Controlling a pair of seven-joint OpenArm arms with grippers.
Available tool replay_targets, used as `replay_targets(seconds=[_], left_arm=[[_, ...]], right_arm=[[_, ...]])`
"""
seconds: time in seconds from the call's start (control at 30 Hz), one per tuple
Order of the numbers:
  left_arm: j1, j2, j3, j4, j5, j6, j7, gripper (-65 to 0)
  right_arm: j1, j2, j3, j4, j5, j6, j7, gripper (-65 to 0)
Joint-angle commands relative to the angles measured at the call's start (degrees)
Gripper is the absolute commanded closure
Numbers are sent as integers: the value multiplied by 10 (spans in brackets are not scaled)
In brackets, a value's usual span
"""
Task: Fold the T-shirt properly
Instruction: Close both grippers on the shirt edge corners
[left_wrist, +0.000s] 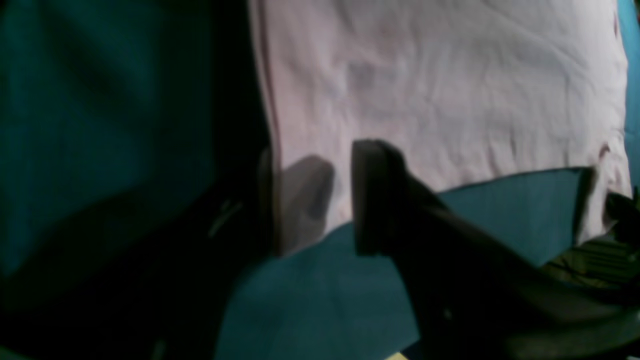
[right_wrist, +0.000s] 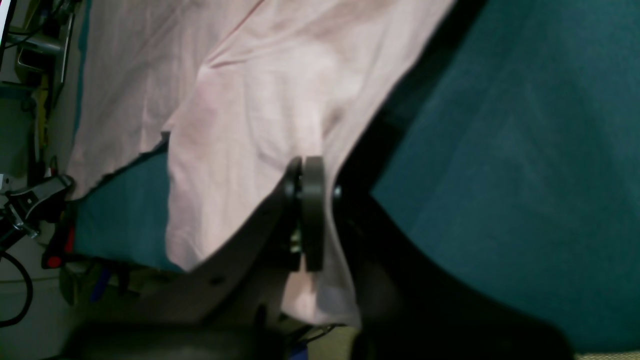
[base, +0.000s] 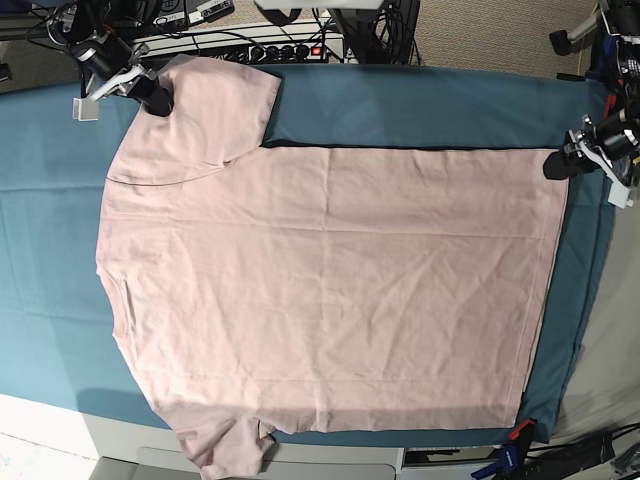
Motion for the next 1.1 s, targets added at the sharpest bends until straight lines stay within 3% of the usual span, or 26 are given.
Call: replay_targets(seconds=[0.0,0.17,0.43,0.53,0.7,0.83,1.07], left_arm=[[5,-6,3,-1,23,6,32,-245],[5,-6,3,-1,23,6,32,-241],[5,-6,3,-1,23,6,32,-103],[5,-6,3,-1,23,6,31,0],[5,-9,2,0,17,6,31,0],[5,-20,2,12,-3,-24,36,0],[5,-23,2,45,-5,-37,37,0]], right_arm=[[-3,5,2,6,-8,0,-5,0],[-3,5,2,6,-8,0,-5,0],[-3,5,2,6,-8,0,-5,0],[-3,5,2,6,-8,0,-5,0],[-3,5,2,7,-6,0,-5,0],[-4,5,3,13,4,0,-11,0],[-7,5,3,50,12,0,-32,0]])
